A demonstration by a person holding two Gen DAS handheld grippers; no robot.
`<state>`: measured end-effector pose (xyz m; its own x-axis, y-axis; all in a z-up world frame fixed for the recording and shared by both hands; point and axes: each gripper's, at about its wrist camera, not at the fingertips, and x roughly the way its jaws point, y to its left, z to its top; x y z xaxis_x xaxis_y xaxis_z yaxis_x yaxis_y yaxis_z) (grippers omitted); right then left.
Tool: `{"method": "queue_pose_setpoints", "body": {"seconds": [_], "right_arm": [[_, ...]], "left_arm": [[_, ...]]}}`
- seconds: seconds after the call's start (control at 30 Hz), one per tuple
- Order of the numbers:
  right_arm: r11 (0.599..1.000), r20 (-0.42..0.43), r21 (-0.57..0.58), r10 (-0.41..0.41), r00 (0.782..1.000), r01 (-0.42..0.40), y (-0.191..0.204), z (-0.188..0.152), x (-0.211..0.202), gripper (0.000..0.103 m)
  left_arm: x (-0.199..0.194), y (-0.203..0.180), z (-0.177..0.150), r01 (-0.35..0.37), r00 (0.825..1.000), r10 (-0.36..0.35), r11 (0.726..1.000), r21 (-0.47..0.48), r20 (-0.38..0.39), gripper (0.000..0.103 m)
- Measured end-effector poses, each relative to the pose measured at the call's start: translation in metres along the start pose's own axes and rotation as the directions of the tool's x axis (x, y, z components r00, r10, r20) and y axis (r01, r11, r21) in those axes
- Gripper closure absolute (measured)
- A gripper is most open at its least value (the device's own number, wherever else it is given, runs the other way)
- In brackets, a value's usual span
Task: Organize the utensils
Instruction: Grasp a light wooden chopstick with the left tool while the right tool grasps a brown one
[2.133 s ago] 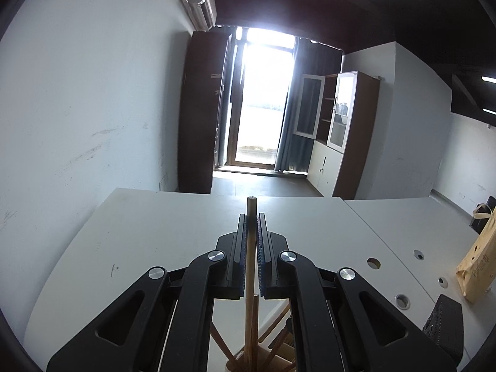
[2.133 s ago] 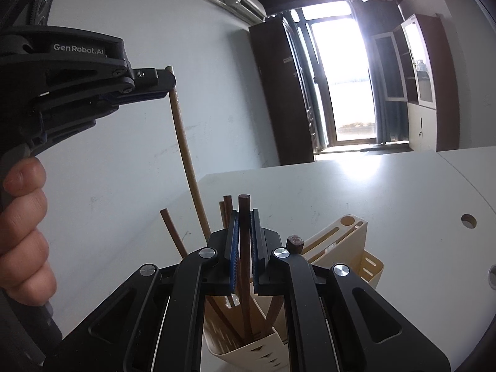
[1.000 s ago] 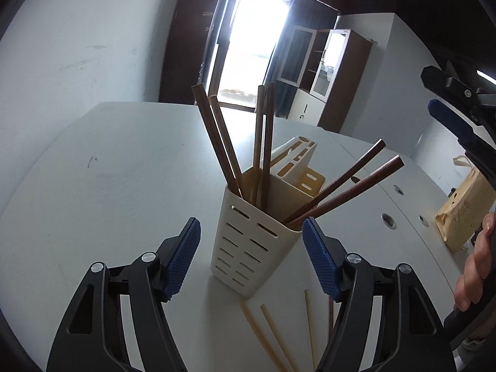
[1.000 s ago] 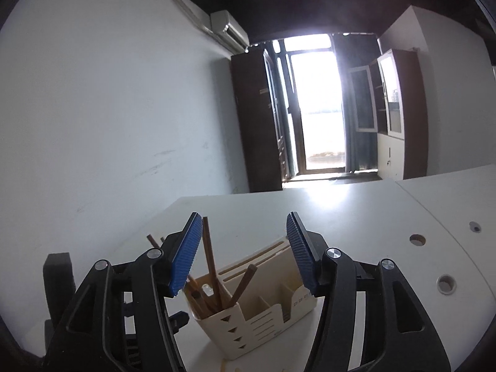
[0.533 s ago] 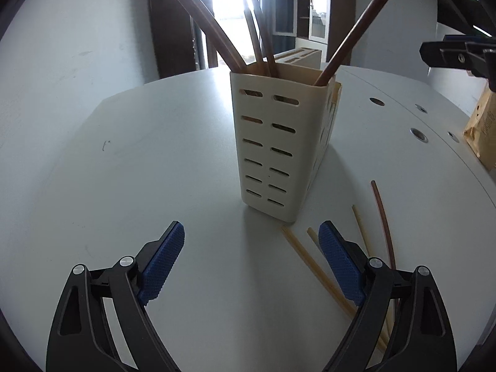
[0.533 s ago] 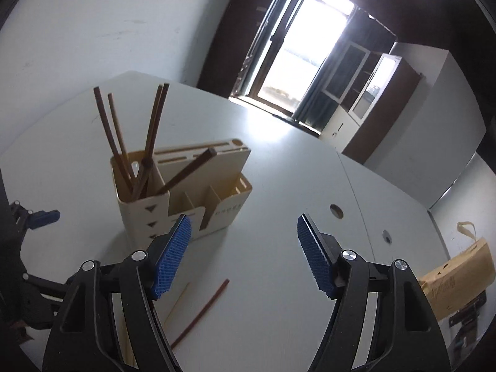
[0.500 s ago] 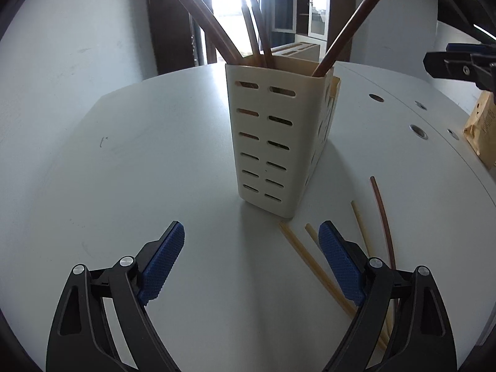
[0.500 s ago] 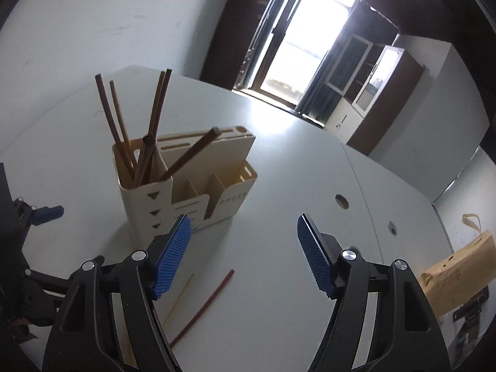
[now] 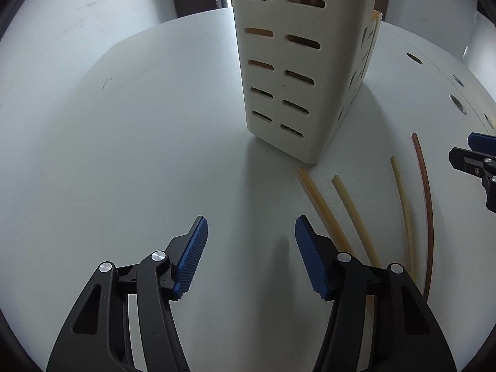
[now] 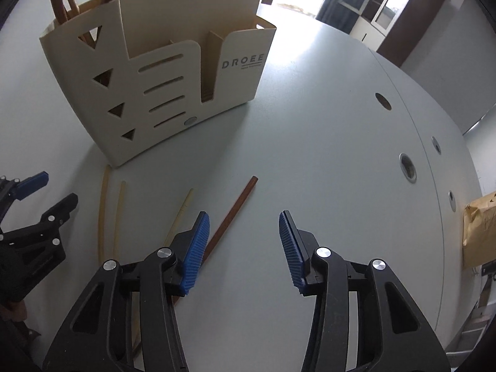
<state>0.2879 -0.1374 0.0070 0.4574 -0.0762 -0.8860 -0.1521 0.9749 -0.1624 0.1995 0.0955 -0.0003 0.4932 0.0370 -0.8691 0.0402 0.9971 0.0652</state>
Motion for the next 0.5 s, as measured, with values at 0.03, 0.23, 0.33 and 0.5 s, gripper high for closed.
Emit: {"method": "queue_pose_setpoints", "body": {"seconds": [0.03, 0.23, 0.33, 0.5], "right_arm": [[1.000, -0.005, 0.002, 0.005, 1.000, -0.005, 0.000, 0.000, 0.005, 0.056], [0.997, -0.057, 0.054, 0.063, 0.996, -0.060, -0.003, -0.002, 0.028, 0.057], [0.994, -0.087, 0.078, 0.077, 0.993, -0.071, -0.006, -0.002, 0.038, 0.062], [0.982, -0.129, 0.156, 0.129, 0.983, -0.108, -0.020, 0.007, 0.053, 0.064]], "left_arm": [[0.002, -0.001, 0.000, -0.003, 1.000, 0.003, 1.000, -0.003, -0.003, 0.044], [0.007, -0.009, 0.000, -0.018, 1.000, 0.018, 1.000, 0.012, -0.011, 0.048], [0.012, -0.013, 0.001, -0.016, 1.000, 0.016, 1.000, 0.006, -0.025, 0.050], [0.015, -0.022, 0.006, -0.024, 0.999, 0.024, 1.000, 0.010, -0.029, 0.052]]}}
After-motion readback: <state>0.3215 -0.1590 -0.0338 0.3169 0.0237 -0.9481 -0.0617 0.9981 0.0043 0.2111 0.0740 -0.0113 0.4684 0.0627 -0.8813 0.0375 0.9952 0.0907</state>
